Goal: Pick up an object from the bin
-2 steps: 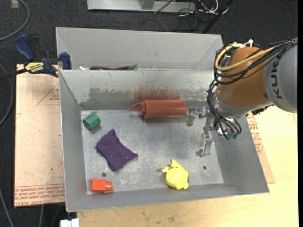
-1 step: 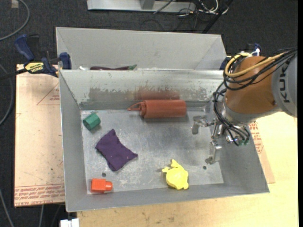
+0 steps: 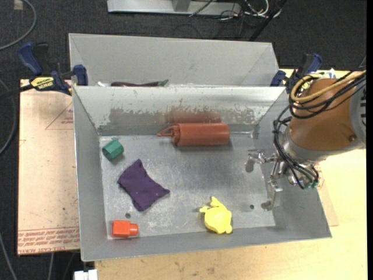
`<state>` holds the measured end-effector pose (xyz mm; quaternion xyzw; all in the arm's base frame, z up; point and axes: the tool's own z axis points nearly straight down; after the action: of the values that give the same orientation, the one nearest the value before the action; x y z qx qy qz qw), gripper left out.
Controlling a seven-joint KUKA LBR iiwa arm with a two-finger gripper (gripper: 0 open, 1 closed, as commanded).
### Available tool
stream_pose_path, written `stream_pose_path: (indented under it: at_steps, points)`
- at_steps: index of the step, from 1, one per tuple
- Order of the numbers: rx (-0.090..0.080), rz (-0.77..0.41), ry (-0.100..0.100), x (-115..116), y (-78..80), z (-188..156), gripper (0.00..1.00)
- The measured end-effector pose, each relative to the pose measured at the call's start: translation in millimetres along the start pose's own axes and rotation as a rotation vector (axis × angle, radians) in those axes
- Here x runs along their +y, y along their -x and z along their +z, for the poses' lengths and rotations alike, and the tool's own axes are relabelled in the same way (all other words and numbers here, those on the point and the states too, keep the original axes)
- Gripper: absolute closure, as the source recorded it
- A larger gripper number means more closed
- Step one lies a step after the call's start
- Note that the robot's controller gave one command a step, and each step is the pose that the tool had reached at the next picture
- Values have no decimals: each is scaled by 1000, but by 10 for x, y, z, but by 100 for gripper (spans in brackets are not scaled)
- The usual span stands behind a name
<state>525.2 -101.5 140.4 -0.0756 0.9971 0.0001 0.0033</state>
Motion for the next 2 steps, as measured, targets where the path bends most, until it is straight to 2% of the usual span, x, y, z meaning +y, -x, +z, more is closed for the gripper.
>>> stream_pose_path:
  at_steps: [1, 2]
  points:
    - [8, 178, -2, 71, -230, 2, 0]
    - [1, -26, 4, 362, -200, 191, 0]
